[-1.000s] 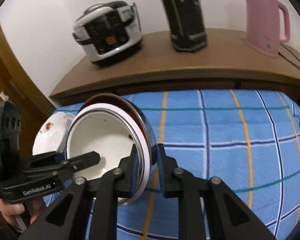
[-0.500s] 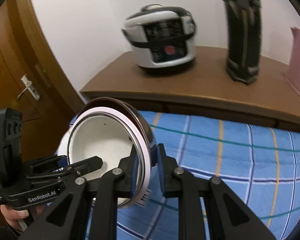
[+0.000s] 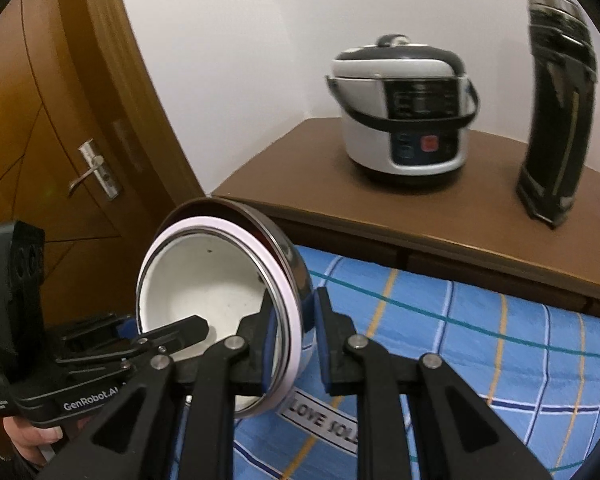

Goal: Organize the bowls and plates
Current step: 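Carry the nested bowl stack over the red-flower plate stack, then lower the nested bowls onto the red-flower plates with both tools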

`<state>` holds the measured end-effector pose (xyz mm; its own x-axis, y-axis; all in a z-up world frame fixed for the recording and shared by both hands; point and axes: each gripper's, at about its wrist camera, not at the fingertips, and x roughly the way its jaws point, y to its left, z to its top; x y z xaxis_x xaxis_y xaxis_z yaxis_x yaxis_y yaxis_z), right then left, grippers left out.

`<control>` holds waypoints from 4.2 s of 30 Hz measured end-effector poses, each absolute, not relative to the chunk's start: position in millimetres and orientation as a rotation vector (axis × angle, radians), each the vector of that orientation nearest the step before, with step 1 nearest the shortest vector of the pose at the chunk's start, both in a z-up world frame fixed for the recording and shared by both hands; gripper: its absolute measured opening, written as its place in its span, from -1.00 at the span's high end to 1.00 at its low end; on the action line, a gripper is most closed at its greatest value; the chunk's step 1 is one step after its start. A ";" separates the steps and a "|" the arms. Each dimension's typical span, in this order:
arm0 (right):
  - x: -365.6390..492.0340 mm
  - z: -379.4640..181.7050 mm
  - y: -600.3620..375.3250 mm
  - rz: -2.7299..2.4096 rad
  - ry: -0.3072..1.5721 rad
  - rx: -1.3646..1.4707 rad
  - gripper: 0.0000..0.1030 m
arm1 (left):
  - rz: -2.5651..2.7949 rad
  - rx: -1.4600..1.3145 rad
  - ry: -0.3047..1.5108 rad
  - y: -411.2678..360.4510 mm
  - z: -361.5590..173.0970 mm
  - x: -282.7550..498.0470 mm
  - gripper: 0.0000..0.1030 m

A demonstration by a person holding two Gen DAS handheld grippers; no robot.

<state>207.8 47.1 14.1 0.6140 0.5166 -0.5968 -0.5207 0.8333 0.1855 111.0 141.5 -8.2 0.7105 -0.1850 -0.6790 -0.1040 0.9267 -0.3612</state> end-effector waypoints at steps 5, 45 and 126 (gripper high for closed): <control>214.9 11.5 69.3 0.636 0.711 -0.018 0.65 | 0.002 -0.412 0.792 160.4 -12.2 109.1 0.24; 237.6 -43.3 107.5 0.662 0.905 -0.094 0.63 | 0.034 -0.478 0.953 179.5 -65.7 114.3 0.24; 283.1 -90.3 155.6 0.783 1.232 -0.192 0.50 | -0.124 -0.656 1.032 216.6 -78.2 121.9 0.00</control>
<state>283.1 155.6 -90.3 0.1135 0.4308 -0.8953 -0.6277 0.7296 0.2715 121.9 216.6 -78.2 0.5241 -0.3927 -0.7557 -0.2033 0.8040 -0.5588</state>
